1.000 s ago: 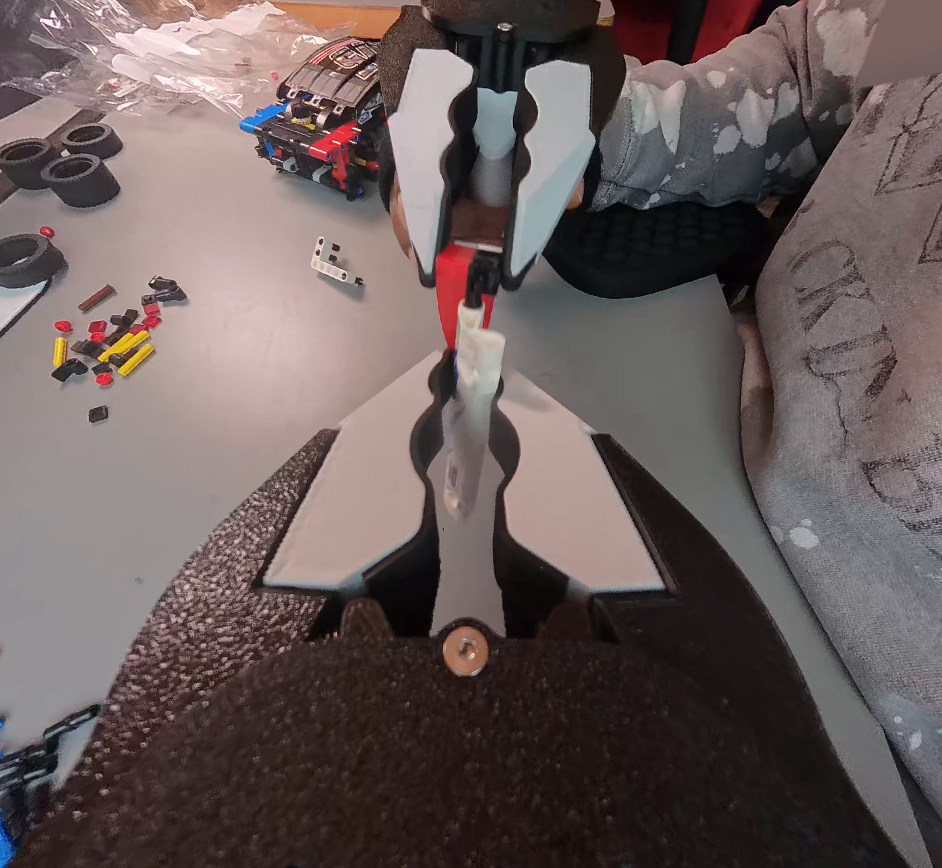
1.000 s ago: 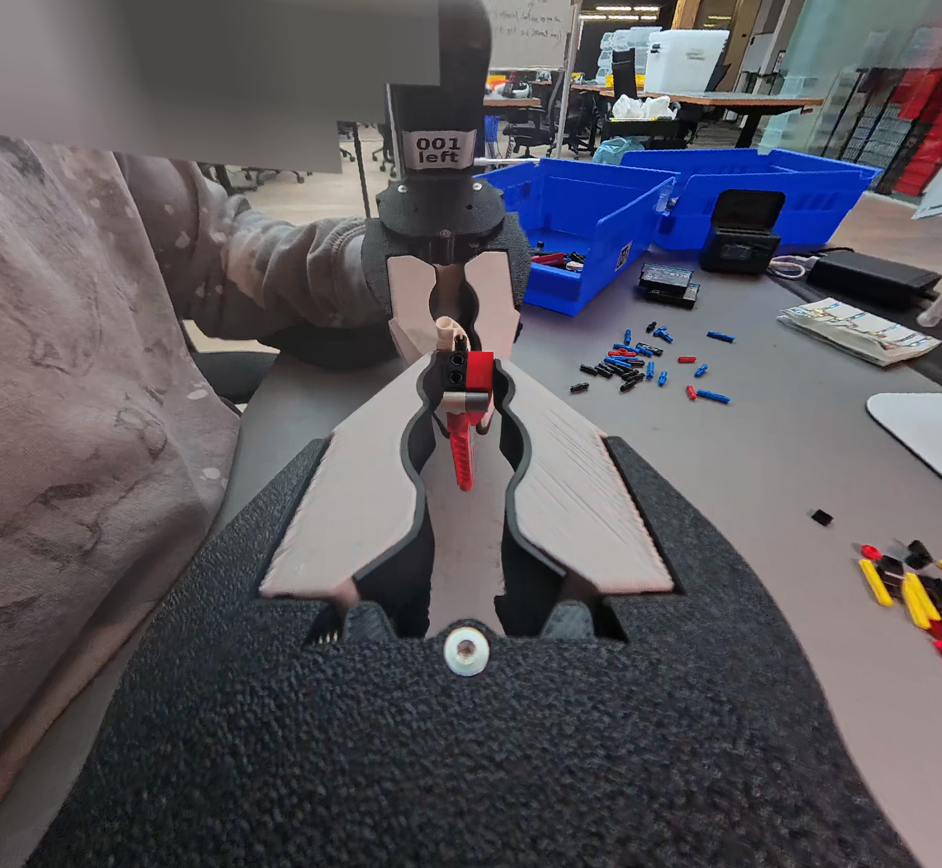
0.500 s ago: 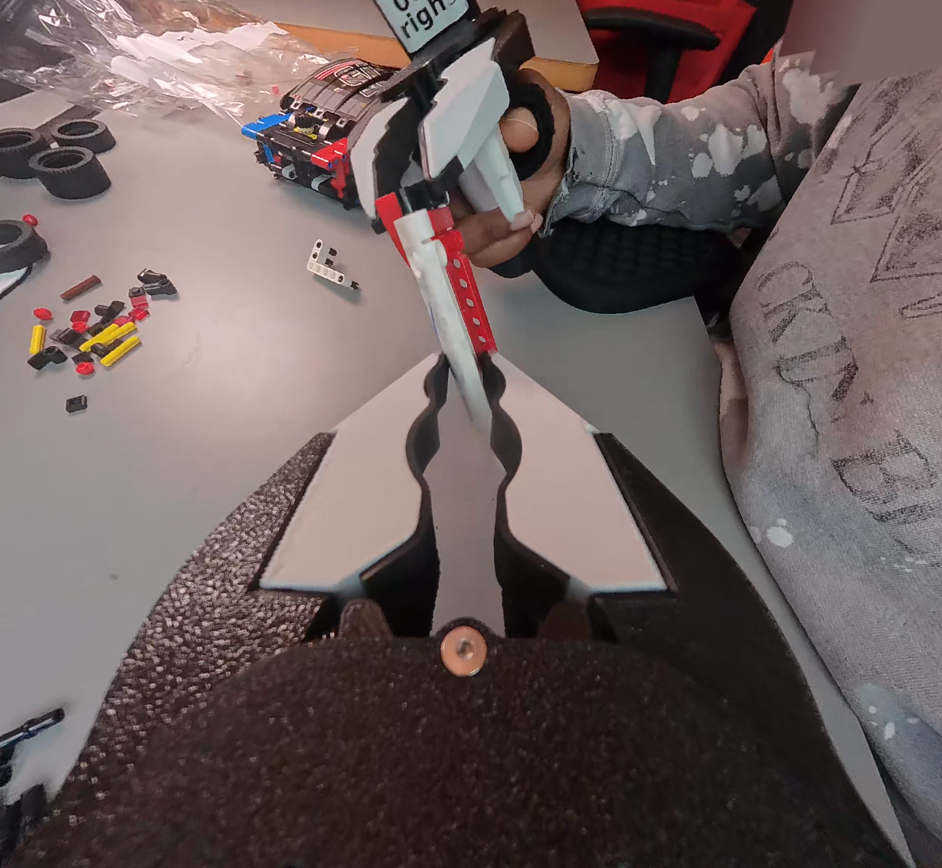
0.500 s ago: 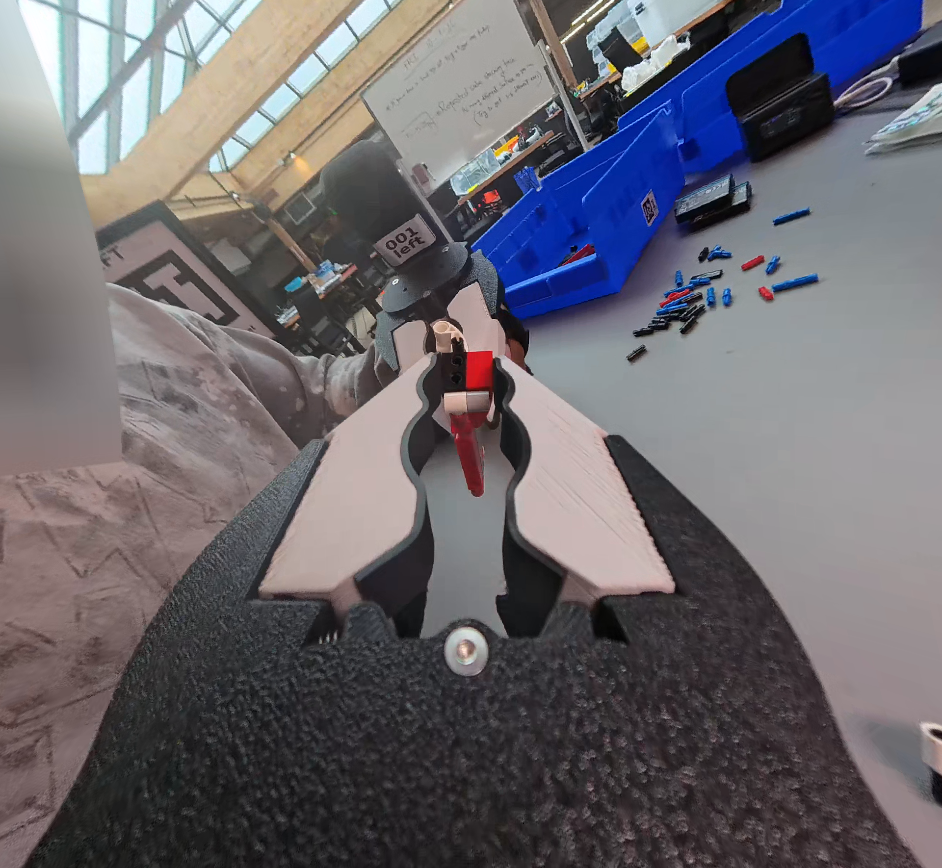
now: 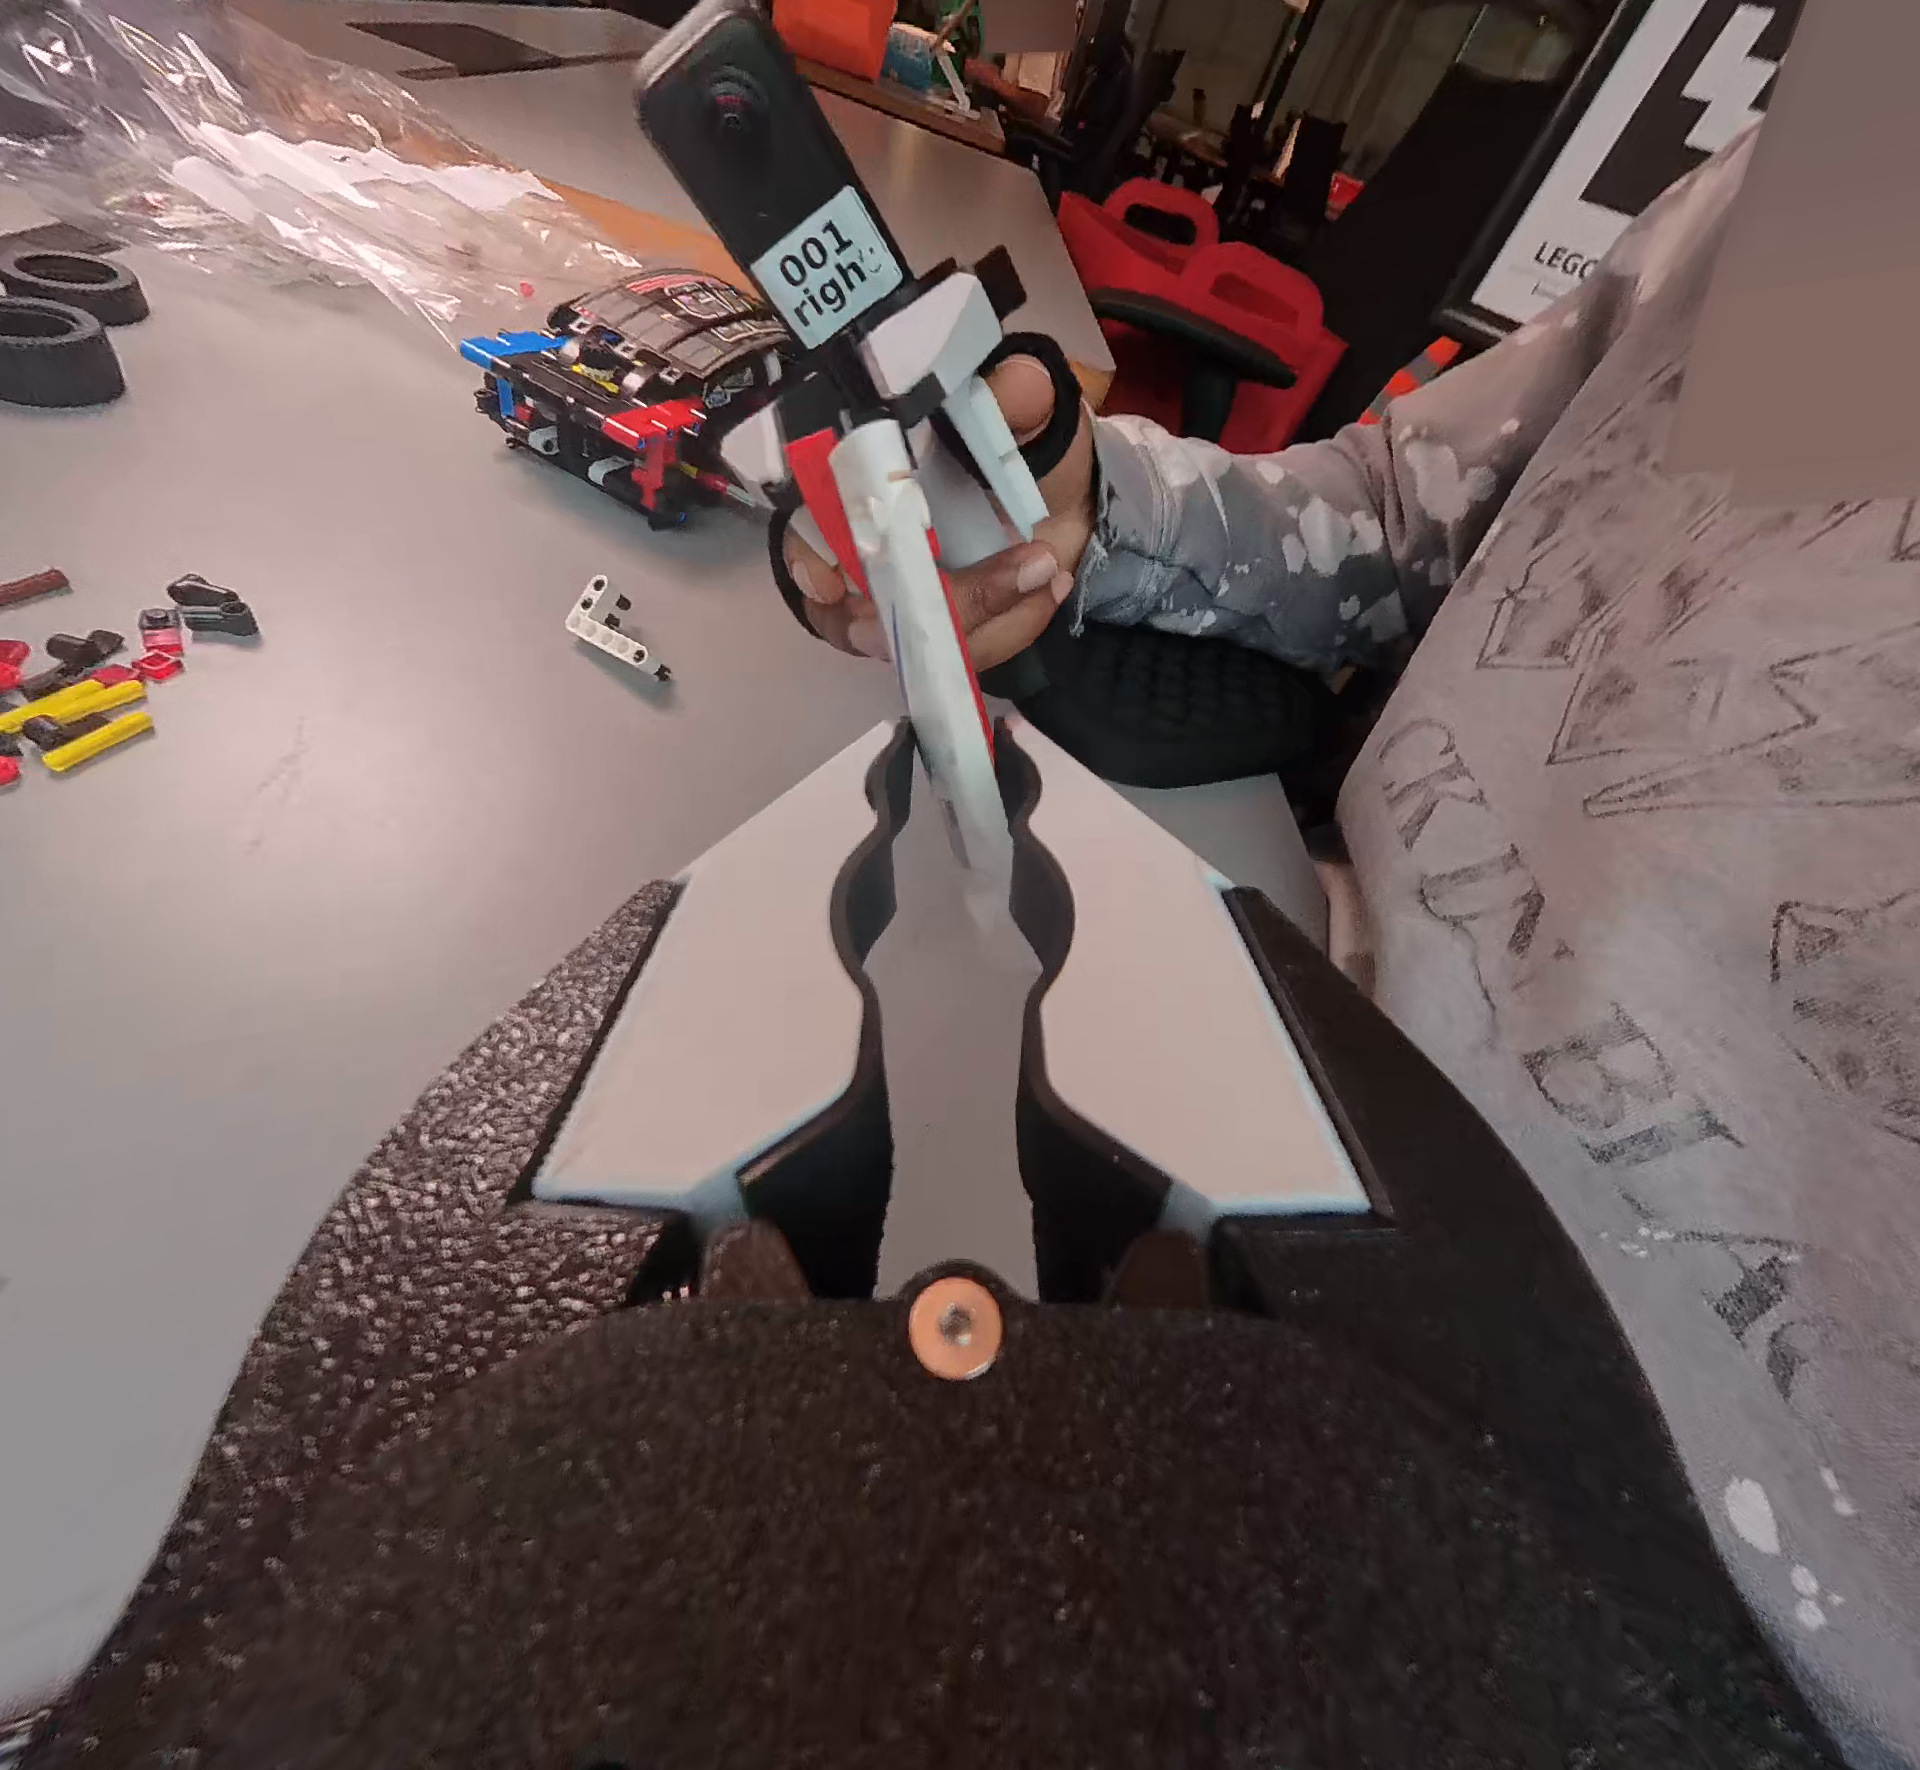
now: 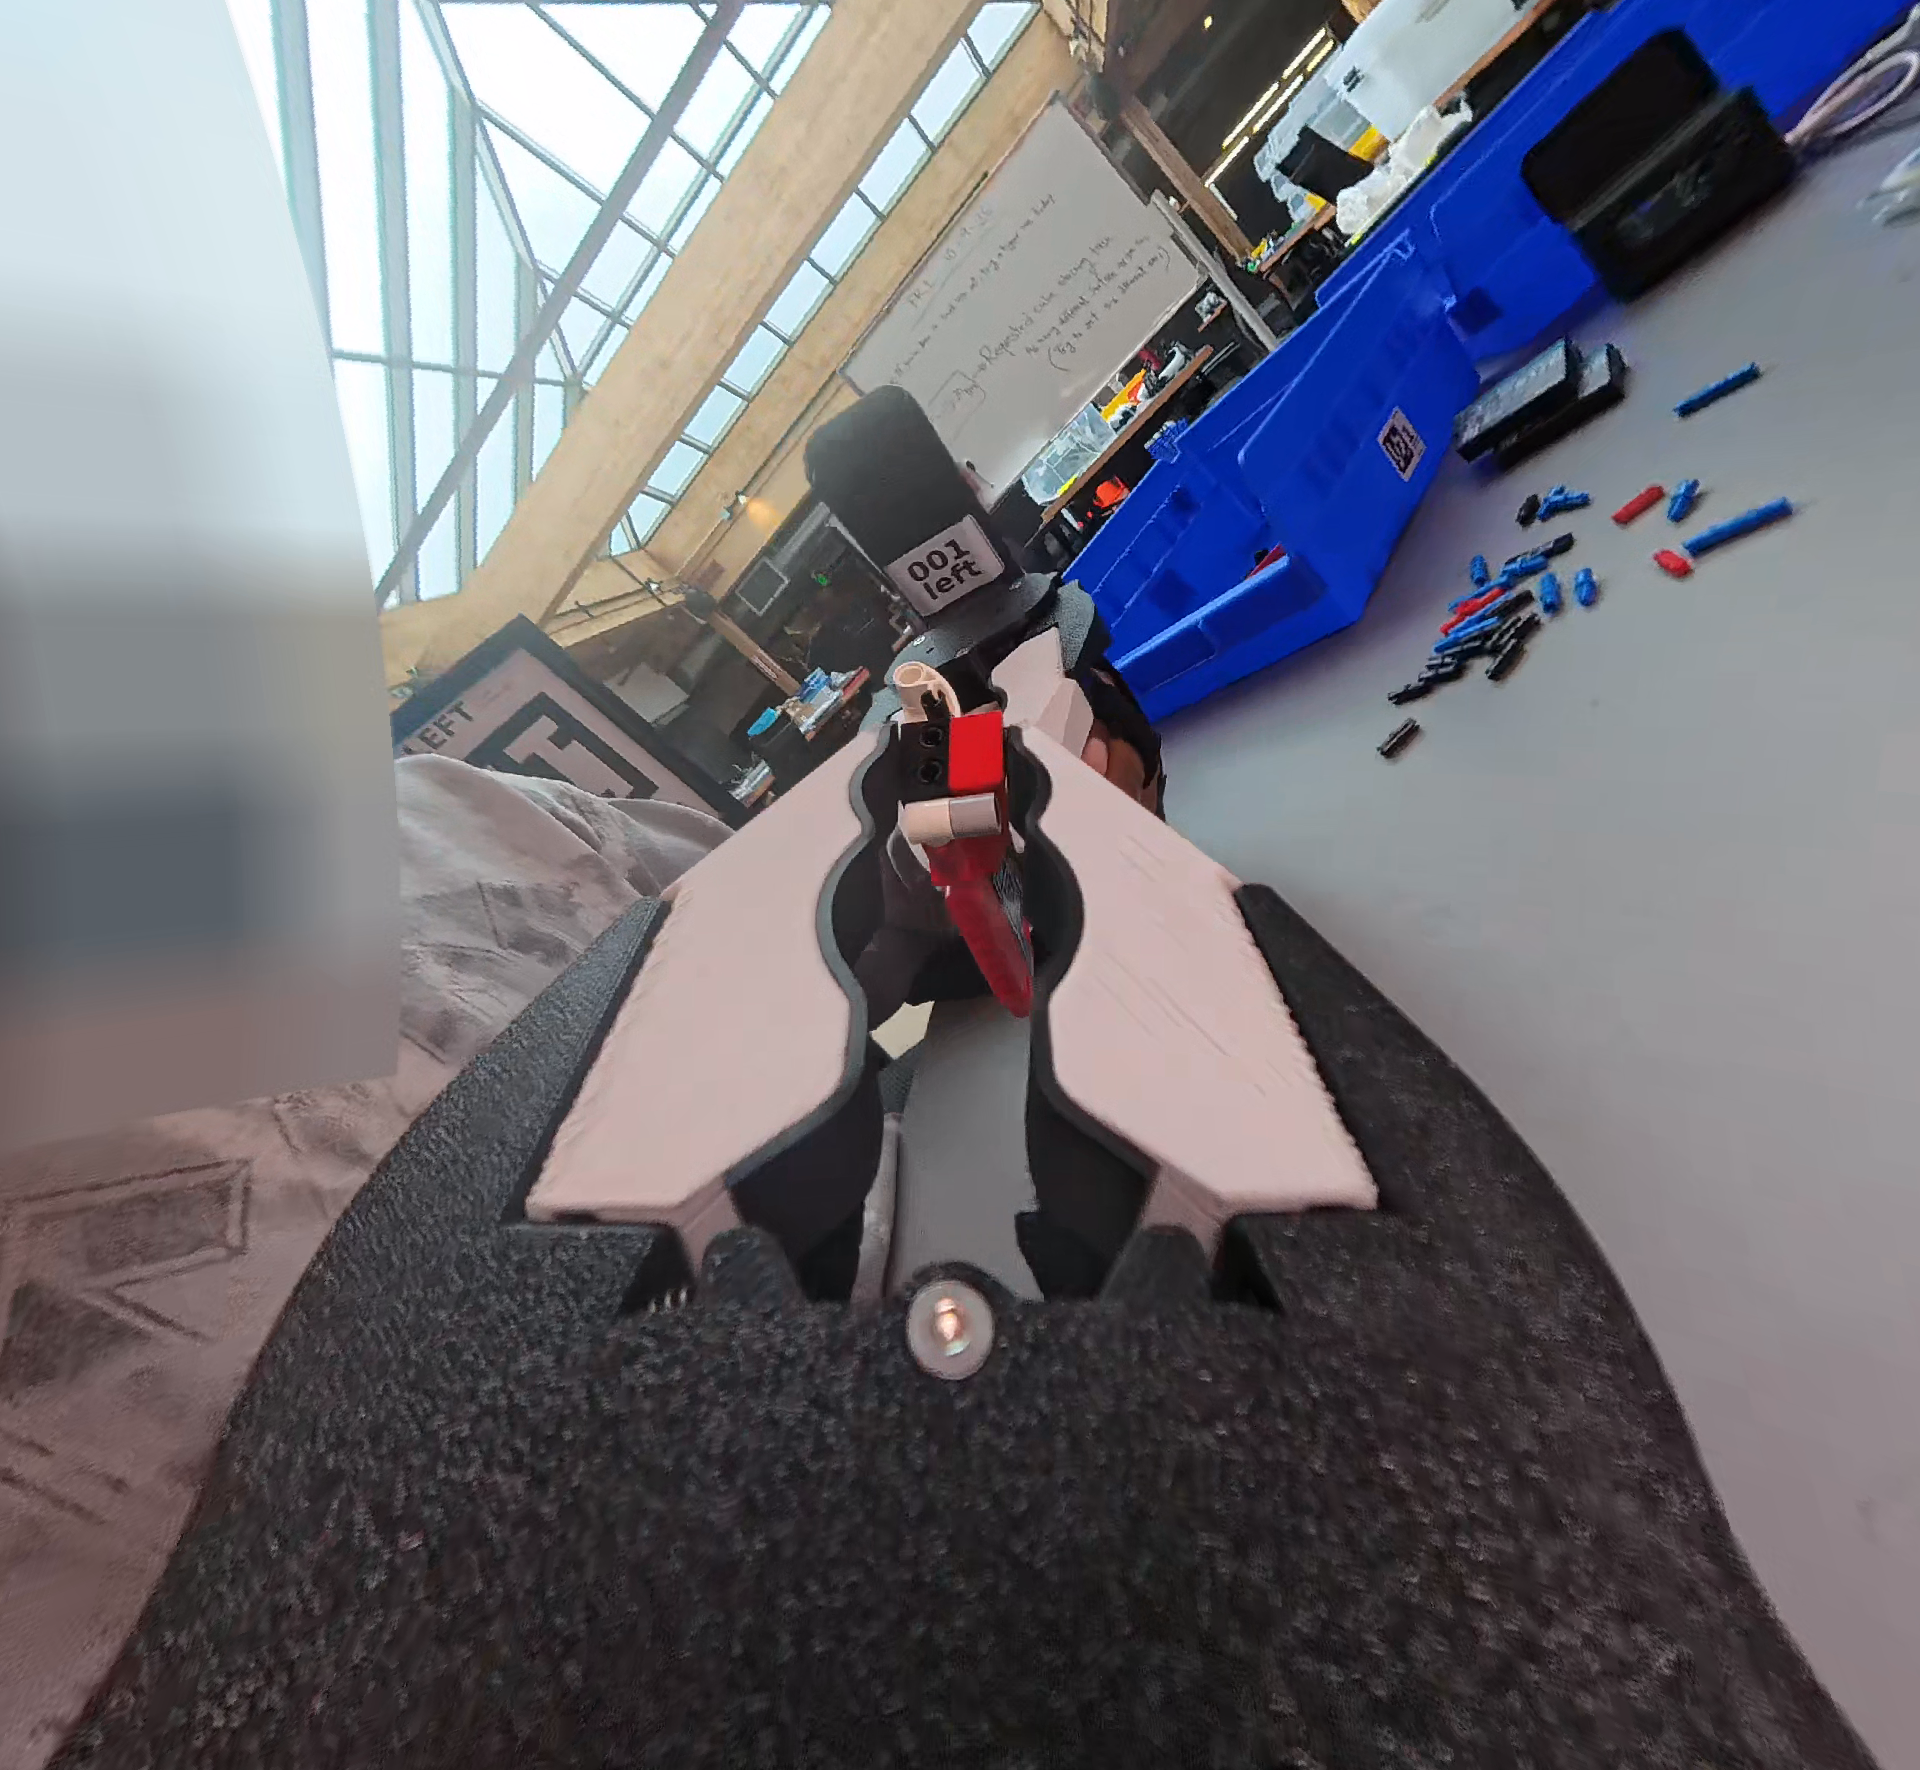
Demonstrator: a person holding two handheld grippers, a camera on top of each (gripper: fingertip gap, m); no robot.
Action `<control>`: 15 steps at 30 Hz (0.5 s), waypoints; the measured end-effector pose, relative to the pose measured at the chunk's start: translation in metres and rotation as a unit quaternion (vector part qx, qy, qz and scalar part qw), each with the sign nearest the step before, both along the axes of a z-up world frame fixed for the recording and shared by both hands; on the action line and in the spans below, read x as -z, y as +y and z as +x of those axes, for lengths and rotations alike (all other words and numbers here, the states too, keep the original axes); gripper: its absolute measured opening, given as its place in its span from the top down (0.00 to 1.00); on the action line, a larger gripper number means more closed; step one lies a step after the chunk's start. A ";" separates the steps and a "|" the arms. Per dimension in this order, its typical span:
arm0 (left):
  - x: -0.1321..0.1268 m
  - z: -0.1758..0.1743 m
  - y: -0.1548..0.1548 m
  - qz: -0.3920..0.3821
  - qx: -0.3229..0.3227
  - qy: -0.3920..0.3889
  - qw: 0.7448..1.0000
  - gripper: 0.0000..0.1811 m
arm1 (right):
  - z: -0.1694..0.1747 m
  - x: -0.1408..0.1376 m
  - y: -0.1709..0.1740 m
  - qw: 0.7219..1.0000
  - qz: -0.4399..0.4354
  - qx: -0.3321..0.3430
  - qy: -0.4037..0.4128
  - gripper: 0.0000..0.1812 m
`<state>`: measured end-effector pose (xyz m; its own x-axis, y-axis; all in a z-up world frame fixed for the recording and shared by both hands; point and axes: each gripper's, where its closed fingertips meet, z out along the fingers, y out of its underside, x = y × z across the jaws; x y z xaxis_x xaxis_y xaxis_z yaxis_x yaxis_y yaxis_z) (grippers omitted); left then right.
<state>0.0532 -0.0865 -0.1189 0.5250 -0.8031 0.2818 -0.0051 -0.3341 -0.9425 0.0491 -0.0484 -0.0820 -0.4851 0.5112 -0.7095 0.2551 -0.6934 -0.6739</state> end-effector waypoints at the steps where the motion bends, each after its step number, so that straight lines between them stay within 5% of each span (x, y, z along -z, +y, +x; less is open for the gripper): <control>1: -0.002 -0.001 0.001 0.005 -0.005 -0.003 1.000 0.93 | 0.001 -0.002 -0.001 1.000 0.020 0.002 0.009 0.89; 6: 0.001 -0.012 0.006 0.119 -0.062 0.120 0.984 0.95 | 0.007 0.004 -0.014 0.976 0.209 0.021 0.059 0.88; 12: 0.015 -0.017 0.007 0.253 -0.090 0.322 0.908 0.95 | 0.008 0.029 -0.017 0.892 0.444 0.060 0.064 0.87; 15: 0.018 -0.017 0.007 0.249 -0.085 0.324 0.909 0.90 | 0.010 0.030 -0.019 0.848 0.516 0.075 0.093 0.88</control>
<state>0.0364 -0.0800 -0.1373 0.5801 -0.6374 -0.5071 -0.6008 0.0854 -0.7948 0.0588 -0.0674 -0.1124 -0.4133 0.8798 0.2349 0.0395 0.2751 -0.9606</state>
